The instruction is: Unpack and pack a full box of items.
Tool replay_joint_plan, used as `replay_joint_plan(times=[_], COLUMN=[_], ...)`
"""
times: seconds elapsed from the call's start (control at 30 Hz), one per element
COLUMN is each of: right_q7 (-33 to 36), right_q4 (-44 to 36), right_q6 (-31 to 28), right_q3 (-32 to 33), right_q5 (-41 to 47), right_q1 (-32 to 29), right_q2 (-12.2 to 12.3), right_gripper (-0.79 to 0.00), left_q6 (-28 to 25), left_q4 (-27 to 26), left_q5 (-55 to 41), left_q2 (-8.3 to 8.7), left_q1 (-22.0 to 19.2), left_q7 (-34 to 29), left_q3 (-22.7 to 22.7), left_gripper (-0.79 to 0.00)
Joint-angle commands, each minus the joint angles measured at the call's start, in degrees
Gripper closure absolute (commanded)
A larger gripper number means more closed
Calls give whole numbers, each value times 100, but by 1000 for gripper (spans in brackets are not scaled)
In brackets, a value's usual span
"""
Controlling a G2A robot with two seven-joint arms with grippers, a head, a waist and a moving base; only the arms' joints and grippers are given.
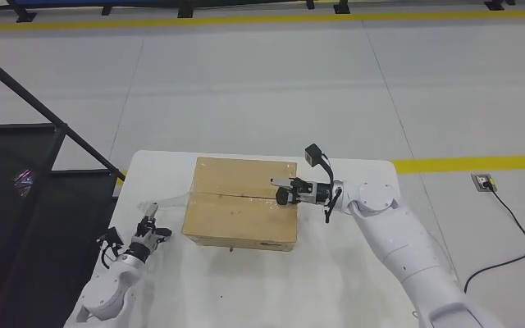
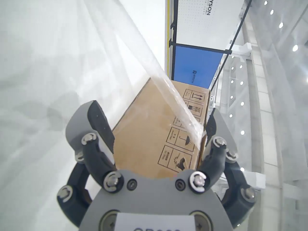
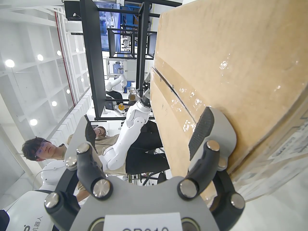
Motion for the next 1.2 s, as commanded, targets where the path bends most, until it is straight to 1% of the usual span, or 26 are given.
replay_joint_plan(times=[0.0, 0.13, 0.27, 0.37, 0.47, 0.57, 0.7, 0.87, 1.0, 1.1, 1.17], right_q7=[0, 0, 0, 0, 0, 0, 0, 0, 0, 0, 0], right_q4=[0, 0, 0, 0, 0, 0, 0, 0, 0, 0, 0], right_q6=[0, 0, 0, 0, 0, 0, 0, 0, 0, 0, 0], right_q3=[0, 0, 0, 0, 0, 0, 0, 0, 0, 0, 0], right_q5=[0, 0, 0, 0, 0, 0, 0, 0, 0, 0, 0], right_q1=[0, 0, 0, 0, 0, 0, 0, 0, 0, 0, 0], right_q2=[0, 0, 0, 0, 0, 0, 0, 0, 0, 0, 0], right_gripper=[-785, -785, -785, -785, -785, -785, -785, -785, -785, -785, -785], left_q6=[2, 35, 43, 40, -102, -338, -736, -1099, -1162, -1042, -920], left_q4=[271, 756, 1123, 1431, 1647, 1665, 1315, 429, -314, -788, -1000], left_q5=[-165, -737, -1029, -1146, -1190, -1228, -1109, -887, -664, -485, -428], left_q2=[-32, -110, -171, -218, -254, -264, -236, -208, -191, -180, -174], left_q1=[-241, -722, -1119, -1410, -1603, -1640, -1466, -978, -652, -493, -457], left_q7=[-30, -248, -357, -310, -238, -184, -16, 389, 695, 863, 894], left_q3=[94, 228, 351, 444, 497, 447, 261, 26, -141, -233, -276], left_gripper=[-785, -785, -785, -785, -785, -785, -785, -785, -785, -785, -785])
